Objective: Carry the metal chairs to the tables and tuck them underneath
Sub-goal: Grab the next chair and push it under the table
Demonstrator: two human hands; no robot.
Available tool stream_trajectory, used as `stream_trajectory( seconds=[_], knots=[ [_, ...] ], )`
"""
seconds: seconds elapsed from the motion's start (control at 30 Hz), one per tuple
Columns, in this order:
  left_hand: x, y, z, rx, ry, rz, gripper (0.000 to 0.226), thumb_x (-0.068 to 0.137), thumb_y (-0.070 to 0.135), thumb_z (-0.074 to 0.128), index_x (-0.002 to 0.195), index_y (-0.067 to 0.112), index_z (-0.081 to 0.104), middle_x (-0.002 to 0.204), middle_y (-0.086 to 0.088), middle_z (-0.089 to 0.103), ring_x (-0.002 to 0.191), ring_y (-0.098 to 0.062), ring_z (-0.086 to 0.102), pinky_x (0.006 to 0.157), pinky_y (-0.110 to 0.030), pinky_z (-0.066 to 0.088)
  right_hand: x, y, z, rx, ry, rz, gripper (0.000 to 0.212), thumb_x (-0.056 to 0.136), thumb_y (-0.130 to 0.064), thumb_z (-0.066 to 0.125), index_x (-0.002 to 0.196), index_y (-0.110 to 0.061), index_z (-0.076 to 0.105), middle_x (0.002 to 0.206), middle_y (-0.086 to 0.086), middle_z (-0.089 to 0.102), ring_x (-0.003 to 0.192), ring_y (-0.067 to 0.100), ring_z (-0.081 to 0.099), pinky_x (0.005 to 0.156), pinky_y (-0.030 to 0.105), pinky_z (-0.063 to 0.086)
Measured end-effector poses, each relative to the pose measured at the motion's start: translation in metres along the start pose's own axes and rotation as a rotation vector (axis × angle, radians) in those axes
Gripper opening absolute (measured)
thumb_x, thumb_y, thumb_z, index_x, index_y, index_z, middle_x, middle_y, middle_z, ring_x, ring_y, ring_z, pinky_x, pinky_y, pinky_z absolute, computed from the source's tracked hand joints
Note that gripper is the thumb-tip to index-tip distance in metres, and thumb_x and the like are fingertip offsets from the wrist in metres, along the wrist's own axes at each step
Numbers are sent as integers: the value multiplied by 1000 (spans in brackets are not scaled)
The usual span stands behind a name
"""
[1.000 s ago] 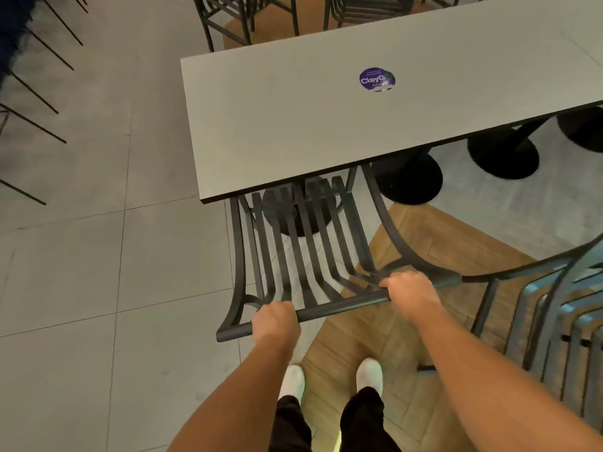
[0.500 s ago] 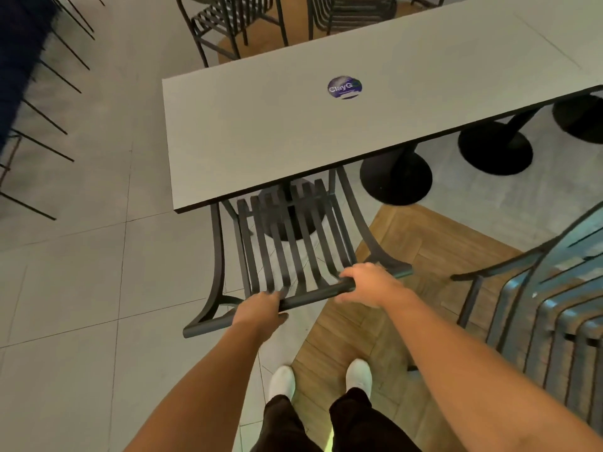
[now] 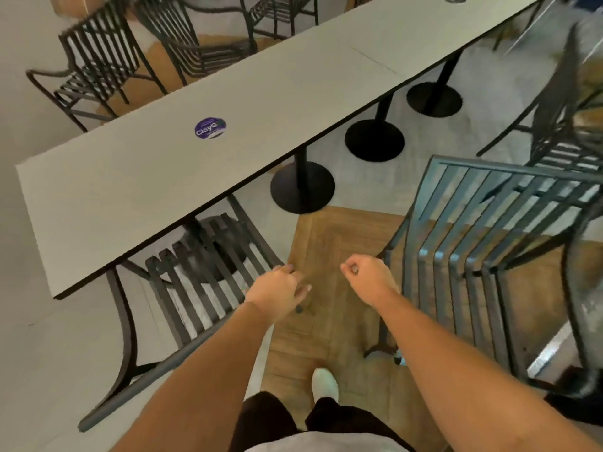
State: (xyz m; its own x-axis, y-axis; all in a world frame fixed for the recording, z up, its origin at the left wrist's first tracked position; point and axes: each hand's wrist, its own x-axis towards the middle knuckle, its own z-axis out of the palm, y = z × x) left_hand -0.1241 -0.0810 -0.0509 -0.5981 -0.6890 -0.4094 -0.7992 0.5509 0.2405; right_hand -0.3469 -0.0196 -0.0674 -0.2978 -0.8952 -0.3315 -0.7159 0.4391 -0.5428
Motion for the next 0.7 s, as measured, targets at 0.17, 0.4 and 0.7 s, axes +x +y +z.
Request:
stream_trajectory(
  seconds=[0.17,0.4,0.7],
  knots=[
    [46,57,-9,66,-114,142,49,110,52,35,142,23,60,138,-3,59,122,-27,60,95,-40,53,-12,66,-35,13,50,193,29,103,-38,56,104,-17,75,100,5,75,96,26,69,81,33,55],
    [122,95,-27,83,-131,293,41,110,48,40,133,24,64,123,2,64,108,-18,62,84,-32,50,11,105,-66,34,34,323,26,103,-39,53,107,-22,72,99,4,73,95,25,69,81,33,55],
    [249,102,-71,139,-181,417,36,108,47,42,111,23,68,103,5,66,92,-16,64,81,-39,56,90,121,-118,46,99,494,30,104,-43,51,109,-20,68,95,3,69,99,26,68,80,32,52]
  ],
)
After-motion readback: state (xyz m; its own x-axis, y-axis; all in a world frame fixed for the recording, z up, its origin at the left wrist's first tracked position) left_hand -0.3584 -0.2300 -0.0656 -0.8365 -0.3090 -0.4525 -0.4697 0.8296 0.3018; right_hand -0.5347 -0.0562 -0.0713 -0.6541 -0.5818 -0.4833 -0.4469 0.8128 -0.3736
